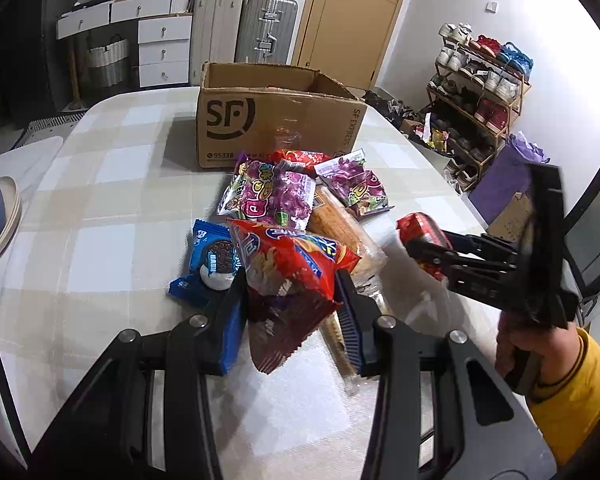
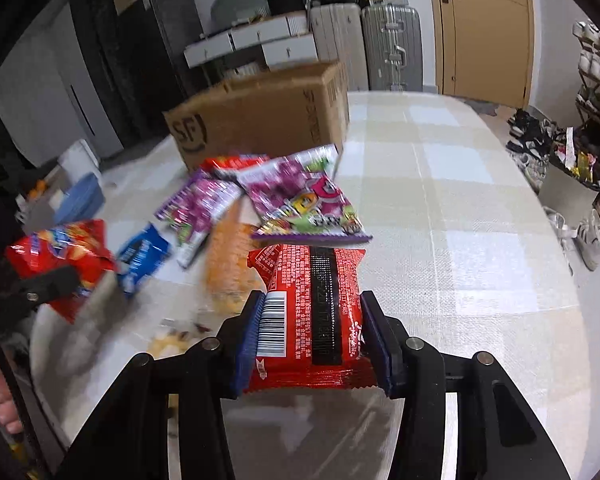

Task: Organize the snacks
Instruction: 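Grasp a red-blue chip bag with the left gripper while the right gripper grasps a red wafer pack, then carry the chip bag and red wafer pack over the cardboard box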

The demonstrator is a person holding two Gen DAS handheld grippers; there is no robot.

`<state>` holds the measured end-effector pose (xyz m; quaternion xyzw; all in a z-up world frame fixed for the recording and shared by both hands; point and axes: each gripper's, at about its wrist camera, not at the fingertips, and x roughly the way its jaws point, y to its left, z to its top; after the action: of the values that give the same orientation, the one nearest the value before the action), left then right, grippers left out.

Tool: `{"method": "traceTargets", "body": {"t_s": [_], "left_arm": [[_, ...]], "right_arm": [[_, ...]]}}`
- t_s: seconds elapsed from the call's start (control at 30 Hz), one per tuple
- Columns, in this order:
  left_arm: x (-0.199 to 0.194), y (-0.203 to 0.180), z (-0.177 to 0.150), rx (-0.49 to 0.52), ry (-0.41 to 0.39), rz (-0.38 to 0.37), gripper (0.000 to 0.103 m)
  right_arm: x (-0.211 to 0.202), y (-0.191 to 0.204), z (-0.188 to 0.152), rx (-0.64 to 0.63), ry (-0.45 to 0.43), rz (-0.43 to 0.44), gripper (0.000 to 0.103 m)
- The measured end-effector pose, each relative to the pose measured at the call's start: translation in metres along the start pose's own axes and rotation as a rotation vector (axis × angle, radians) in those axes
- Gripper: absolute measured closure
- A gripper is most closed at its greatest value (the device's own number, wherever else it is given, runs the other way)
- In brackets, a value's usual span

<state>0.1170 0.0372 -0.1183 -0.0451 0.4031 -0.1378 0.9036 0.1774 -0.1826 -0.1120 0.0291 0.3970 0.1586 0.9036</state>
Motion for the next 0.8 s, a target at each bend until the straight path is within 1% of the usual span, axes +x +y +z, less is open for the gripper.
{"method": "traceTargets", "body": {"t_s": [0.1, 0.27, 0.4, 0.47, 0.57, 0.67, 0.8], "left_arm": [[-0.004, -0.005, 0.0, 0.0, 0.008, -0.006, 0.065], [-0.014, -0.014, -0.002, 0.015, 0.0, -0.015, 0.065], [-0.026, -0.017, -0.005, 0.022, -0.013, -0.02, 0.065], [-0.031, -0.017, -0.007, 0.022, -0.017, -0.022, 0.065], [-0.036, -0.012, -0.011, 0.004, -0.016, -0.03, 0.065], [-0.037, -0.007, -0.014, -0.016, -0.012, -0.035, 0.065], [-0.039, -0.003, -0.015, -0.024, -0.012, -0.032, 0.065]], "right_arm": [[-0.021, 0.009, 0.004, 0.01, -0.042, 0.057, 0.055], [-0.057, 0.028, 0.005, 0.023, -0.117, 0.195, 0.055], [-0.075, 0.042, 0.002, 0.04, -0.152, 0.259, 0.055], [-0.078, 0.045, 0.0, 0.056, -0.154, 0.292, 0.055], [-0.079, 0.047, -0.007, 0.074, -0.143, 0.317, 0.055], [-0.077, 0.049, -0.012, 0.08, -0.128, 0.322, 0.055], [-0.076, 0.051, -0.012, 0.077, -0.132, 0.326, 0.055]]}}
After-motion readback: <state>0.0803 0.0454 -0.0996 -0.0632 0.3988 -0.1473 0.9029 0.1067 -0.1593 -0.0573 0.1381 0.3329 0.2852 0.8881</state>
